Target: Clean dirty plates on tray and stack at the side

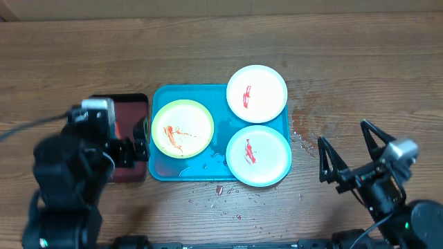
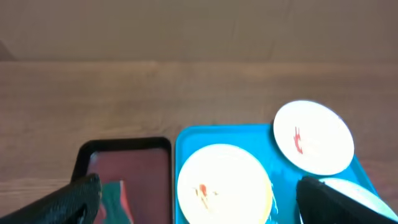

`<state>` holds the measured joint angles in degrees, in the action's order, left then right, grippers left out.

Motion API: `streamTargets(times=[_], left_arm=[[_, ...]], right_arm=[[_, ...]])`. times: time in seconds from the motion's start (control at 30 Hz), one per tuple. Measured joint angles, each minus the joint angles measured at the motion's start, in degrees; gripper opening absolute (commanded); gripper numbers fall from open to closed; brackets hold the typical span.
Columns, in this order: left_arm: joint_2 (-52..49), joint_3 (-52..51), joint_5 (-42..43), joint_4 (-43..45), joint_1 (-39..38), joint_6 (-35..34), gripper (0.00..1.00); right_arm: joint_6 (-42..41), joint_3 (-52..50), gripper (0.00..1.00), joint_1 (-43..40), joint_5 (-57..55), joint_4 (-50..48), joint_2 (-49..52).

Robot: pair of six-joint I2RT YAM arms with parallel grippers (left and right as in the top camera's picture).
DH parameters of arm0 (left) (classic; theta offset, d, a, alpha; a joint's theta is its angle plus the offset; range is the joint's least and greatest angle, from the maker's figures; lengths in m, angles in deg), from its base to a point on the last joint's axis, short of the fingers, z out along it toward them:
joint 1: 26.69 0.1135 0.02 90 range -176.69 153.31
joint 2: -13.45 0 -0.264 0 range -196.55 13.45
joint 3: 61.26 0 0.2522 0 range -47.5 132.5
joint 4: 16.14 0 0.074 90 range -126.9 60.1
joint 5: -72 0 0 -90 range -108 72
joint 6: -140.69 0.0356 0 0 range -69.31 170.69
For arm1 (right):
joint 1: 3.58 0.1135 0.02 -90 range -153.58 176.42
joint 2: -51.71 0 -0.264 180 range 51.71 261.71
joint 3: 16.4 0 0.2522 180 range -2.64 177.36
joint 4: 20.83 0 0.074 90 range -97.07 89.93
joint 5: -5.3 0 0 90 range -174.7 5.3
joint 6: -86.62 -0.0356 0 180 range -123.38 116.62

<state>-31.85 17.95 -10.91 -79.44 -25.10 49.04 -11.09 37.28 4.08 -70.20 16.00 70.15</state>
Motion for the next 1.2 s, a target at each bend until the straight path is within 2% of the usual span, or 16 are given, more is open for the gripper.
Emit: streamTargets(times=[0.2, 0.37, 0.47, 0.57, 0.7, 0.73, 0.77, 0.83, 0.97, 1.03, 1.2], left_arm=[[-14.4, 18.1, 4.7, -16.9, 0.0, 0.5, 1.0], [-27.2, 35.0, 8.9, -31.4, 0.0, 0.6, 1.0], [-32.7, 41.3, 9.2, -35.4, 0.0, 0.6, 1.0], [-36.0, 43.0, 8.2, -35.7, 0.0, 0.6, 1.0], [-39.5, 43.1, 5.1, -34.0, 0.0, 0.6, 1.0], [-40.5, 43.1, 4.4, -33.4, 0.0, 0.6, 1.0], [-41.5, 43.1, 4.0, -33.2, 0.0, 0.6, 1.0], [-43.5, 43.1, 3.2, -33.1, 0.0, 0.6, 1.0], [-46.5, 43.1, -0.8, -33.2, 0.2, 0.6, 1.0], [-46.6, 43.3, -5.1, -33.3, 1.3, 0.0, 1.0], [-46.6, 43.6, -9.0, -33.7, 3.0, -2.3, 1.0]], right_arm=[[-0.2, 12.4, 1.0, 0.0, 2.7, 10.9, 15.0], [-0.2, 27.3, 1.0, 0.0, 6.3, 27.2, 32.0], [-0.2, 36.7, 1.0, 0.0, 7.5, 38.1, 42.6], [-0.2, 42.8, 1.0, 0.0, 8.0, 43.3, 51.4], [-0.2, 44.2, 1.0, 0.0, 10.6, 40.8, 60.1], [-0.2, 44.2, 0.97, 0.0, 11.9, 40.4, 62.1], [-0.2, 44.2, 0.84, 0.0, 13.6, 39.7, 64.0], [-0.3, 44.2, 0.72, 0.3, 16.9, 37.1, 67.8], [-4.3, 44.2, 0.7, 3.8, 17.7, 32.0, 73.8], [-8.5, 44.3, 0.69, 8.9, 13.3, 28.8, 76.0], [-15.4, 44.5, 0.66, 20.6, 1.3, 22.7, 80.6]])
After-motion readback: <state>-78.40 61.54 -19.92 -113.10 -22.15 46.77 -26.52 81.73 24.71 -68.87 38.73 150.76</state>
